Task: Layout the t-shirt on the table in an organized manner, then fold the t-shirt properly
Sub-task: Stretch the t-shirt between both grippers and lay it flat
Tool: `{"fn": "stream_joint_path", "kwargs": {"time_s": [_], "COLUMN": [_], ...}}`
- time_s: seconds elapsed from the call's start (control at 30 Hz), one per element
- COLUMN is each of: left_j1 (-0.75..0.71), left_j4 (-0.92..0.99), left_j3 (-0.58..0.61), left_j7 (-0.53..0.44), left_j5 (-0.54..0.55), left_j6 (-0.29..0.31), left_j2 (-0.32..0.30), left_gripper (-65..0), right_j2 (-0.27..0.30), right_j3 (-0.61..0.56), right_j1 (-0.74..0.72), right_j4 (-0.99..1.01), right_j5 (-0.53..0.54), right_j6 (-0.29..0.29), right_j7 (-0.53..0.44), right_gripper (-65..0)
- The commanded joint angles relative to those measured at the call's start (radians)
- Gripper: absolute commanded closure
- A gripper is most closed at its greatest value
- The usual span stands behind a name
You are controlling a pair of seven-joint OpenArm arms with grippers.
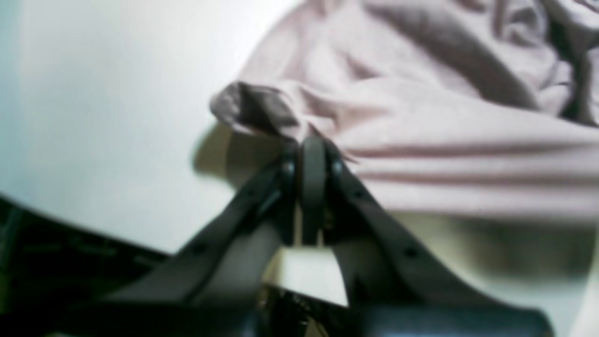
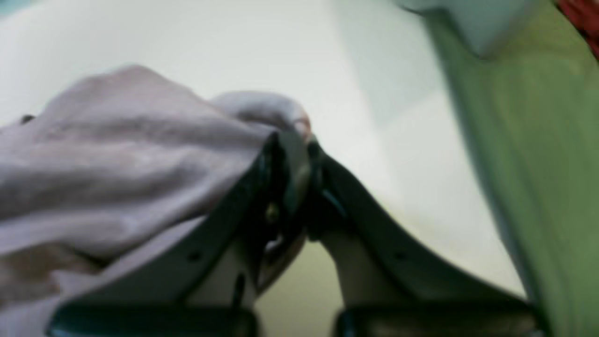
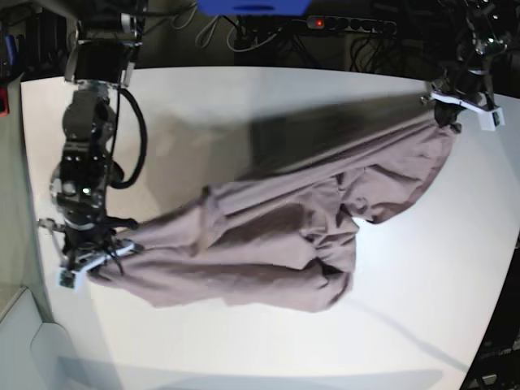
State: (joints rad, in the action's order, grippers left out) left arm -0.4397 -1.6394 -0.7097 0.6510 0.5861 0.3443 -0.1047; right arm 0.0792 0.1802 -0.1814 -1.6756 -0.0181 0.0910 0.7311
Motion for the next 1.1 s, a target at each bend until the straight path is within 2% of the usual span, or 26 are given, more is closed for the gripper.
{"fn": "stream_joint_path", "kwargs": {"time_s": [0.0, 0.1, 0.33, 0.53, 0.8, 0.9, 0.97, 1.07], "left_j1": [-0.006, -0.006, -0.014, -0.060, -0.061, -0.061, -0.061, -0.057], "left_j4": [-0.017, -0.017, -0.018, -0.037, -0.098, -0.095, -0.100, -0.106], "left_j3": [-0.009, -0.008, -0.003, -0.008, -0.009, -0.009, -0.008, -0.009], "left_j7": [-0.021, -0.021, -0.018, -0.013, -0.010, -0.007, 0.026, 0.106], "left_j5": [-0.008, -0.008, -0.001, 0.134, 0.145, 0.145, 0.145, 0.150], "left_j6": [-0.011, -0.011, -0.011, -0.009, -0.011, -0.011, -0.011, -0.011], "left_j2": [-0.014, -0.013, -0.010, -0.011, -0.013, -0.013, -0.013, -0.013], "left_gripper": [-0.1, -0.1, -0.1, -0.1, -0.1, -0.2, -2.2, -12.5], "right_j2": [0.003, -0.012, -0.019, -0.080, -0.080, -0.080, -0.080, -0.080], "right_j3": [0.045, 0.138, 0.206, 0.290, 0.327, 0.327, 0.327, 0.319], "right_j1": [-0.022, 0.010, 0.110, 0.130, 0.132, 0.142, 0.144, 0.148], "right_j4": [-0.014, -0.010, -0.005, -0.001, -0.010, -0.011, -0.011, -0.008], "right_j5": [-0.016, -0.016, -0.016, -0.021, -0.021, -0.021, -0.021, -0.021], "right_j6": [0.006, 0.002, 0.008, 0.008, 0.003, 0.002, 0.002, 0.000], "right_j7": [-0.040, -0.040, -0.041, -0.040, -0.037, -0.003, 0.012, 0.023], "right_gripper": [0.0, 0.0, 0.0, 0.0, 0.0, 0.0, 0.0, 0.0]}}
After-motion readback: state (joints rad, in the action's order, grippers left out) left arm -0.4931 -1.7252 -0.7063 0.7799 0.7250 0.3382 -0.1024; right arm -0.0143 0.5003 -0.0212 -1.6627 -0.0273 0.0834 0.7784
